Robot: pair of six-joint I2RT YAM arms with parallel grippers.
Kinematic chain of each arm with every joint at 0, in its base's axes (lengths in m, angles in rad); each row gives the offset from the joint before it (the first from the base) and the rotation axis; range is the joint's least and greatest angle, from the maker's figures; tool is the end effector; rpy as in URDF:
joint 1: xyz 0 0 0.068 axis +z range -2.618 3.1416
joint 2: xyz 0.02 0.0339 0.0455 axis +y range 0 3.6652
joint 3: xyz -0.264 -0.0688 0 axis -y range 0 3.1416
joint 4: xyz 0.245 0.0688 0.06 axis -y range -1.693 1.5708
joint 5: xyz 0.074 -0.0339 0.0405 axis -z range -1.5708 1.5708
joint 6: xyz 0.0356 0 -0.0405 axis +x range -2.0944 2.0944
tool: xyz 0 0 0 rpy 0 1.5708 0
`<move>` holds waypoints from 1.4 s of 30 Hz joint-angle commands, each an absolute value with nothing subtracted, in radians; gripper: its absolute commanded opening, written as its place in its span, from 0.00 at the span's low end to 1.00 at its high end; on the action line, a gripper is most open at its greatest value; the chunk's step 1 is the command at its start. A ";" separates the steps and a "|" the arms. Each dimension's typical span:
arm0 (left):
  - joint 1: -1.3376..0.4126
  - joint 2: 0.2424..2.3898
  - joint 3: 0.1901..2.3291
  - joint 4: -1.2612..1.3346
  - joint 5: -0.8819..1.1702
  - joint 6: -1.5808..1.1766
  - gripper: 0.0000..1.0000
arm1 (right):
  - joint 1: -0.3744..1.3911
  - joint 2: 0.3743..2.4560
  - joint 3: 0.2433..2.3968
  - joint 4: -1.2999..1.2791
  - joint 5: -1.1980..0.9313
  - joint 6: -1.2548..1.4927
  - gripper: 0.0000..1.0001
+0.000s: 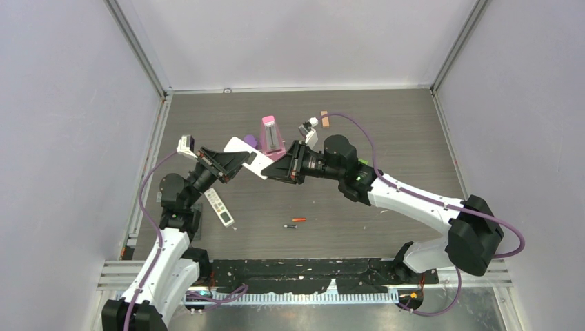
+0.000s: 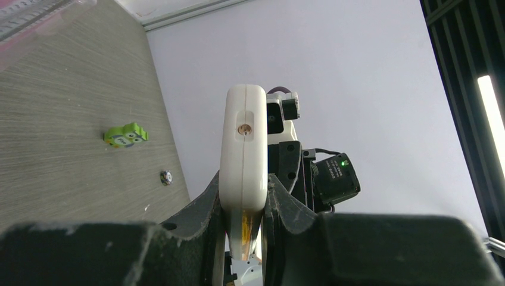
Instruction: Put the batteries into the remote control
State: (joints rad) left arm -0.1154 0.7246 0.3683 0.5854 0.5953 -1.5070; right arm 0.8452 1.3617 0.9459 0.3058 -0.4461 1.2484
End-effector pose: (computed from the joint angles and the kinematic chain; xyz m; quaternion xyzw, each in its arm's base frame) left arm 0.1702 -0.0398 0.2828 -0.2046 0.6034 -0.6686 0.3835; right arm 0.2002 0.2489 0.3160 0.0009 0.7413 0.6458 0.1829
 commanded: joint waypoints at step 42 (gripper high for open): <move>-0.116 0.695 0.396 0.662 0.573 -1.544 0.00 | 0.849 1.387 0.948 0.306 -0.424 1.252 0.05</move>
